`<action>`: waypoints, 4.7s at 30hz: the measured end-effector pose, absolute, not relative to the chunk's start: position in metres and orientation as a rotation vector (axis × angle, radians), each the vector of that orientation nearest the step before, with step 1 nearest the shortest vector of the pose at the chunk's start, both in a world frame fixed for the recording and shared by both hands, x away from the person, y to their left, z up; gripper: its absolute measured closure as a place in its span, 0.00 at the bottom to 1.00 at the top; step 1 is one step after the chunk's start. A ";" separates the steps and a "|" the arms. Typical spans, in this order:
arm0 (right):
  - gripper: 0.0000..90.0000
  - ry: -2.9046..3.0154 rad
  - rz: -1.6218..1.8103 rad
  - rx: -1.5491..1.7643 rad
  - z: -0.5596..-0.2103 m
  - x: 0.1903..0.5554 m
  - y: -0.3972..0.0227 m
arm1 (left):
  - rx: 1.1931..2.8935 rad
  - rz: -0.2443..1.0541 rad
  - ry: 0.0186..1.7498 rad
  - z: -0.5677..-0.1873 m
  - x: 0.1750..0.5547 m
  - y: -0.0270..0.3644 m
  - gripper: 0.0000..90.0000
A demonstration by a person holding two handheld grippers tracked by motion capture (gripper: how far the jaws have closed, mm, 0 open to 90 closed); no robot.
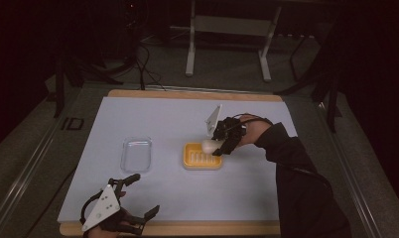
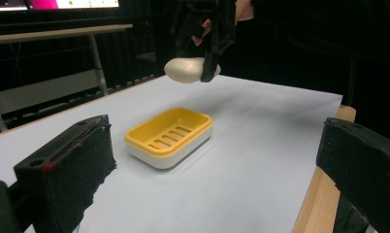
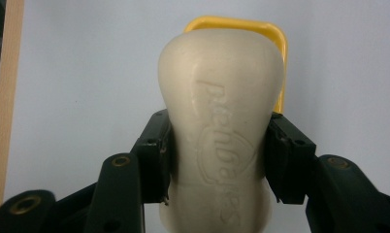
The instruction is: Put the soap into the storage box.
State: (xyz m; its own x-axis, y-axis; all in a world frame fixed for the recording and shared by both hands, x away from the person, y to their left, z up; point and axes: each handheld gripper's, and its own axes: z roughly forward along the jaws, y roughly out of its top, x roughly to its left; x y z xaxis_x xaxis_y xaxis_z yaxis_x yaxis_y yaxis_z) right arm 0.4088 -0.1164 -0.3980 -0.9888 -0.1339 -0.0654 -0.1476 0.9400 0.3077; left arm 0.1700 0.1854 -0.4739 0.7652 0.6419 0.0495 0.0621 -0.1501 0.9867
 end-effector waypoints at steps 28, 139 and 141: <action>0.55 3.015 0.612 -0.298 -0.423 0.420 -0.095 | 1.671 0.545 0.562 -0.475 0.171 0.184 0.00; 0.15 2.638 0.883 0.955 -0.460 0.366 -0.214 | 1.683 0.534 0.576 -0.476 0.173 0.183 0.00; 0.15 2.627 0.871 0.968 -0.463 0.361 -0.216 | 1.687 0.535 0.575 -0.476 0.172 0.183 0.00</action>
